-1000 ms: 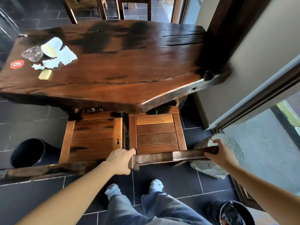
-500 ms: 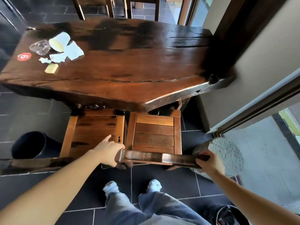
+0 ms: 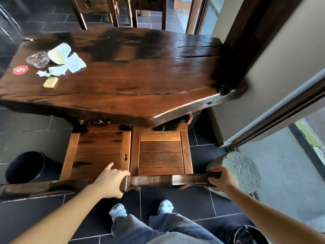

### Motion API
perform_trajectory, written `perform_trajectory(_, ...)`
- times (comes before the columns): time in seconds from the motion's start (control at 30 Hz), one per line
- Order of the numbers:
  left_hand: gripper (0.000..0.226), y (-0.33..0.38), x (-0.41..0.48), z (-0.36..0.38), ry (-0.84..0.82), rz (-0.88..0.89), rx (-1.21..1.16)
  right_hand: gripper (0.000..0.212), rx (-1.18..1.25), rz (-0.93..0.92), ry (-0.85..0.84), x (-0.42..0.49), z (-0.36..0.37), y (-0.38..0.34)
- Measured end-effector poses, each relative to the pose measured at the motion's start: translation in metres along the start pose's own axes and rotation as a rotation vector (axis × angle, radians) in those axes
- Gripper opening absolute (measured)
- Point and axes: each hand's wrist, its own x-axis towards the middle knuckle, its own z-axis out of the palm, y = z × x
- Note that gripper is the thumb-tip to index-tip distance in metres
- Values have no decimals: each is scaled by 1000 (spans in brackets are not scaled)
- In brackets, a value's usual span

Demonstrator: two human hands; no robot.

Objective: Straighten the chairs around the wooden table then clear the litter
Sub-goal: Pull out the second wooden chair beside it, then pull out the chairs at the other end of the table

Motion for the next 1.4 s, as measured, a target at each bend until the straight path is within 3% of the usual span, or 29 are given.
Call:
perform_trajectory(0.43, 69, -4, 2, 8, 49, -9, -47, 34, -128, -53, -29, -4, -6, -1)
perform_trajectory(0.63, 65, 1, 4, 6, 59, -42, -2, 34, -51, -20, -89, 1, -13, -4)
perform_trajectory(0.7, 66, 2, 4, 8, 53, -53, 4, 37, -153, -40, -129, 5, -16, -2)
perform_trajectory(0.77, 68, 3, 6, 10, 45, -65, -16, 47, -432, -112, -208, 13, -22, -7)
perform_trajectory(0.83, 68, 6, 6, 13, 47, -74, -38, 52, -586, -213, -276, 22, -23, -31)
perform_trajectory(0.97, 58, 14, 0, 18, 109, -109, -53, 42, -542, -436, -383, 19, 13, -115)
perform_trajectory(1.07, 54, 21, -7, 22, 159, -175, -158, 45, -563, -597, -546, -5, 55, -165)
perform_trajectory(1.17, 57, 20, -21, 28, 195, -185, -299, 47, -600, -581, -700, -37, 91, -178)
perform_trajectory(1.3, 62, 6, -56, 32, 237, -142, -410, 68, -845, -645, -693, -55, 102, -203)
perform_trajectory(1.4, 69, 0, -79, 42, 245, -126, -394, 58, -862, -650, -748, -66, 99, -238)
